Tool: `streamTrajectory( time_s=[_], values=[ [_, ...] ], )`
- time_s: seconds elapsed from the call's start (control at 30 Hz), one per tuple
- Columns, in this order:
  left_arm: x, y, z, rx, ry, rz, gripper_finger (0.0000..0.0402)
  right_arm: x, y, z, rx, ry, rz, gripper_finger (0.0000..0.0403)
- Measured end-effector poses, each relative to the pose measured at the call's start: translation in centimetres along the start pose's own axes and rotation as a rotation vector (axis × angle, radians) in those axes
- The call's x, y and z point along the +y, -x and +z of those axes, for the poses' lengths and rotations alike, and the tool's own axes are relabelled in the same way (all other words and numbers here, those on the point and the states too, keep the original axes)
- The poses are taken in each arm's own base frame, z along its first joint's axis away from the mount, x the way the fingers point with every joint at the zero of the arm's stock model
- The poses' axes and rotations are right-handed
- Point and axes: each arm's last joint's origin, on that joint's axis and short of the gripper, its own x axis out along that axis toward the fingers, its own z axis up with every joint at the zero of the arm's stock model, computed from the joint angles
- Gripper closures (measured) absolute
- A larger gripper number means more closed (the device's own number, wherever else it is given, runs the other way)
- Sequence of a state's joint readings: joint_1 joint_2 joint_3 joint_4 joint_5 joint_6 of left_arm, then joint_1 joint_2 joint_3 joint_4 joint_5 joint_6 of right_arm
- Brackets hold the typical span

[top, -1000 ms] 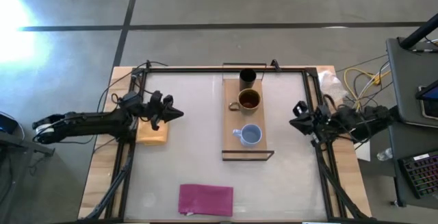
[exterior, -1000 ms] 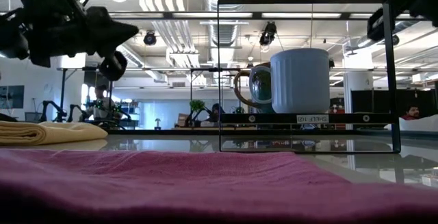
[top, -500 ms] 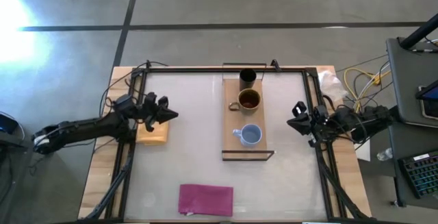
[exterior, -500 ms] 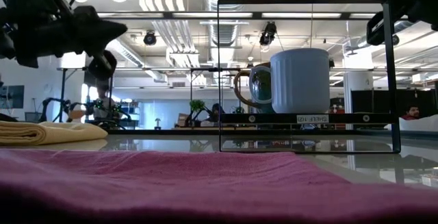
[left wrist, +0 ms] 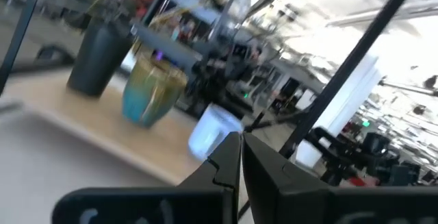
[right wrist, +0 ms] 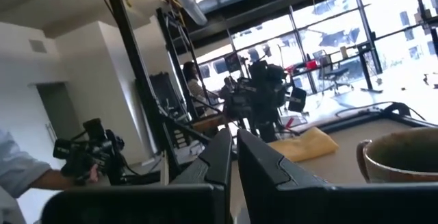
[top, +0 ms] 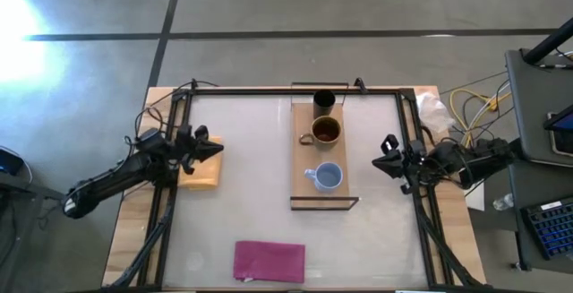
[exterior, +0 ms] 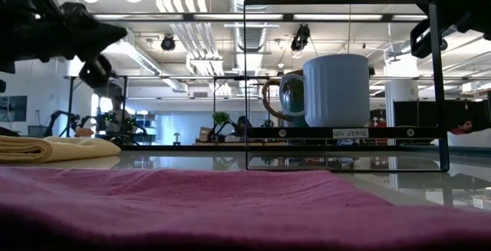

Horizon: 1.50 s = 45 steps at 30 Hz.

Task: Stack small to large cups/mugs on shelf
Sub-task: Return to Home Position

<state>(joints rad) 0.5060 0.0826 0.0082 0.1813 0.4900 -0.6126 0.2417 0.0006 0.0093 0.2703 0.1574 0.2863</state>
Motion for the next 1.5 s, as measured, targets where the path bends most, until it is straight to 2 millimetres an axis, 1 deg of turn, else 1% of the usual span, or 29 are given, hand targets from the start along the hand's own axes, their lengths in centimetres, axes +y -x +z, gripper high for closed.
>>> streamTrajectory(
  time_s=[0.1, 0.23, 0.43, 0.53, 1.5],
  values=[
    [0.3, 0.2, -0.7, 0.054, 0.038, 0.037, 0.04, 0.0, 0.0, -0.1, 0.007, 0.007, -0.003, 0.0385],
    [0.2, 0.3, -0.6, 0.046, 0.007, 0.033, 0.04, -0.1, 0.0, -0.3, 0.026, 0.027, -0.017, 0.0385],
    [0.5, 0.1, -0.8, 0.069, 0.026, 0.047, 0.04, -0.7, 0.1, -0.8, 0.058, 0.018, -0.165, 0.0385],
    [0.5, 0.1, -0.9, 0.078, 0.032, 0.052, 0.04, -0.8, 0.1, -1.0, 0.062, 0.028, -0.204, 0.0385],
    [1.1, -0.3, -1.4, 0.141, 0.072, 0.093, 0.04, -0.8, 0.1, -1.0, 0.067, 0.029, -0.208, 0.0385]
  ],
)
